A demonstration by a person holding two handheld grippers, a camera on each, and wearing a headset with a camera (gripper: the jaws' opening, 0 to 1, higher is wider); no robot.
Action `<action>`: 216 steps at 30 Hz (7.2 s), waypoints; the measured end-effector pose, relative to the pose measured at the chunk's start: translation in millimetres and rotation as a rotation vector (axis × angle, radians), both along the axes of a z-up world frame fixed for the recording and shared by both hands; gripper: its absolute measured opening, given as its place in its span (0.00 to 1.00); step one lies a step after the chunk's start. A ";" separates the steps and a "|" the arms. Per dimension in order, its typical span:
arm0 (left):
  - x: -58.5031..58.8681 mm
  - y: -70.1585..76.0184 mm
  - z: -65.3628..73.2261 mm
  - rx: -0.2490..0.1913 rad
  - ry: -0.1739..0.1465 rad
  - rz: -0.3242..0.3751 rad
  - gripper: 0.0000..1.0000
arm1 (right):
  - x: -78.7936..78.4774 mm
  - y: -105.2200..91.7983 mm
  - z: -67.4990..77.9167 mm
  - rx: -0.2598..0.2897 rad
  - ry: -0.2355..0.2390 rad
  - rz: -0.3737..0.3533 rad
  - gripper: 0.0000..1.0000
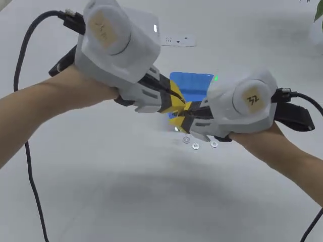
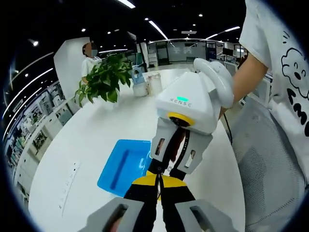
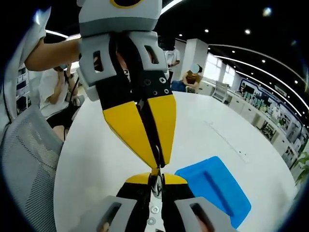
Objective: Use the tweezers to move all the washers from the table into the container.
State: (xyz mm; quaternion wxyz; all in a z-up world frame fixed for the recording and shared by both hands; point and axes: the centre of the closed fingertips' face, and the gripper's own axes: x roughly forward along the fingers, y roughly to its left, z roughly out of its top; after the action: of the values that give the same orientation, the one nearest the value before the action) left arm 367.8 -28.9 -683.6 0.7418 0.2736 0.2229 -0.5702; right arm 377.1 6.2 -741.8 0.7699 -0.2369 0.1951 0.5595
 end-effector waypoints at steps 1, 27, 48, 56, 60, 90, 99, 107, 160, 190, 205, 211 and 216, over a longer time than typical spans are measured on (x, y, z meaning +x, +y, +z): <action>1.2 -0.5 3.2 -0.004 -0.011 0.001 0.00 | 1.6 -0.3 3.4 0.005 -0.007 -0.002 0.03; 53.6 -6.9 -0.6 -0.038 -0.114 0.156 0.00 | 62.6 -1.8 0.1 0.009 -0.069 -0.120 0.04; 80.7 -0.4 -41.6 0.005 -0.104 0.218 0.00 | 81.7 -1.0 -36.8 0.003 0.053 -0.165 0.05; 81.5 -1.7 -38.3 -0.012 -0.087 0.238 0.00 | 79.7 -3.9 -27.9 0.037 0.069 -0.186 0.06; 79.4 -1.3 -37.3 -0.004 -0.091 0.242 0.00 | 75.5 -7.6 -21.9 0.041 0.053 -0.181 0.05; 2.5 -19.1 19.1 -0.057 -0.136 0.083 0.00 | 6.9 -34.3 22.0 0.152 0.027 -0.231 0.07; -8.4 -21.1 -4.2 -0.058 -0.064 0.082 0.00 | -7.2 -36.6 -0.2 0.159 0.109 -0.256 0.08; -12.5 -18.2 -26.6 -0.027 -0.027 0.101 0.00 | -11.3 -33.7 -23.8 0.142 0.163 -0.272 0.08; 5.9 -18.3 7.4 -0.029 -0.084 0.090 0.00 | 10.3 -23.6 11.8 0.072 0.006 -0.142 0.04; 56.7 -20.4 -14.1 -0.006 -0.141 0.124 0.00 | 63.1 -24.1 -6.8 0.047 -0.044 -0.187 0.04; 68.0 -18.5 -37.8 0.020 -0.109 0.154 0.00 | 72.6 -23.4 -32.9 0.042 0.023 -0.229 0.05; 67.3 -18.1 -39.0 0.019 -0.108 0.159 0.00 | 72.9 -23.3 -35.2 0.053 0.050 -0.246 0.05; 65.8 -15.6 -36.6 0.020 -0.109 0.158 0.00 | 73.5 -22.9 -33.6 0.058 0.053 -0.249 0.06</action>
State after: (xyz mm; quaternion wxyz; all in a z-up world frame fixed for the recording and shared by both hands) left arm 433.7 -44.5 -720.1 0.7928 0.2931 0.2090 -0.4918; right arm 450.6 -16.8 -775.5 0.8345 -0.1738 0.2269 0.4711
